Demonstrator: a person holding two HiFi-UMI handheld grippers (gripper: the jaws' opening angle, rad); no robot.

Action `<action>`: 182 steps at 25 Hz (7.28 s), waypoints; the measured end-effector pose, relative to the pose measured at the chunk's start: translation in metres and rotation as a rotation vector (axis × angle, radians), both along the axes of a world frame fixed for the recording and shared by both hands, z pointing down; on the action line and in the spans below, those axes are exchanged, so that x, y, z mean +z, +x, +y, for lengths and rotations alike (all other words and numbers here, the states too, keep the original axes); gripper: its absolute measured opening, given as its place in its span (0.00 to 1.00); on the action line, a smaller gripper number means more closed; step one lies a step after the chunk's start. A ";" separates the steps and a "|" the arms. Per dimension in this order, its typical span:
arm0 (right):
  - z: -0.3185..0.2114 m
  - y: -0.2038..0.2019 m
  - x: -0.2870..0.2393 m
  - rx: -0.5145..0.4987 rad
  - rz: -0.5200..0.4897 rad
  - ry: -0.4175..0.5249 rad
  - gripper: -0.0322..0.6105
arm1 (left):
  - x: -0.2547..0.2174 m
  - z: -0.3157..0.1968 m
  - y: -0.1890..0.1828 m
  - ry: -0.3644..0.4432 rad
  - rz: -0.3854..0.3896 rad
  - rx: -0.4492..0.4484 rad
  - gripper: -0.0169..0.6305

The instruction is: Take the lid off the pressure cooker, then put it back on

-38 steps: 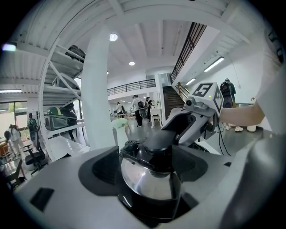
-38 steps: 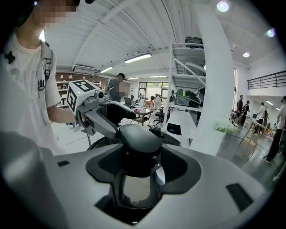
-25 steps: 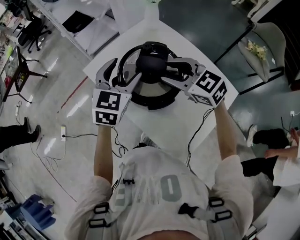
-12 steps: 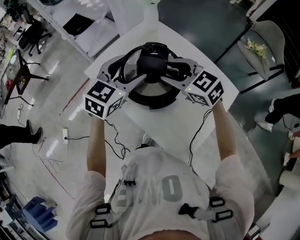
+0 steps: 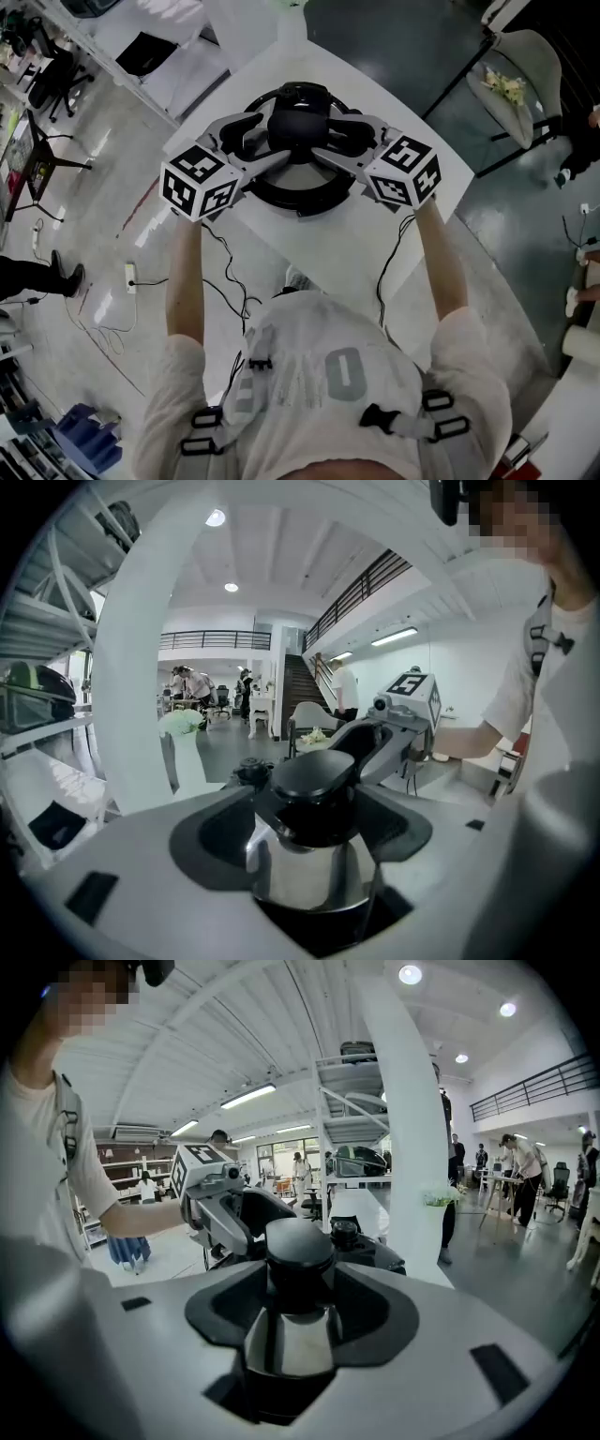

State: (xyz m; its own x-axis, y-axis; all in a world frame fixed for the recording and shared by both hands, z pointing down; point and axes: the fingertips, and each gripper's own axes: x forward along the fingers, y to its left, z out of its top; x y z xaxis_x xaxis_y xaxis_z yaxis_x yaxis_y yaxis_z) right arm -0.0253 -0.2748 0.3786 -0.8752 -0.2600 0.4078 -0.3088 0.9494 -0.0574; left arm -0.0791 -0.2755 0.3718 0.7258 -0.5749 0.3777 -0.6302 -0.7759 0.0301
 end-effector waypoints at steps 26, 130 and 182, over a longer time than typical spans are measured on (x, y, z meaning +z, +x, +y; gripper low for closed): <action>0.000 0.000 0.002 0.054 0.052 0.063 0.38 | 0.004 -0.006 0.014 -0.021 -0.109 0.158 0.43; 0.202 0.216 0.200 0.097 0.216 -0.071 0.37 | 0.204 0.196 0.233 -0.093 -0.222 0.127 0.43; 0.188 0.294 0.035 0.666 -0.172 0.207 0.39 | 0.017 0.213 0.145 0.361 0.245 -0.661 0.43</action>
State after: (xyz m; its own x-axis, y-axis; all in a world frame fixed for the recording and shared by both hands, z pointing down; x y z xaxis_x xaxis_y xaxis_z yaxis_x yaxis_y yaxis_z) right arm 0.2685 -0.0868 0.4136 -0.5508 -0.8185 0.1635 -0.8293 0.5588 0.0033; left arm 0.0660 -0.0624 0.3893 0.2290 -0.9726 -0.0405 -0.9720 -0.2308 0.0453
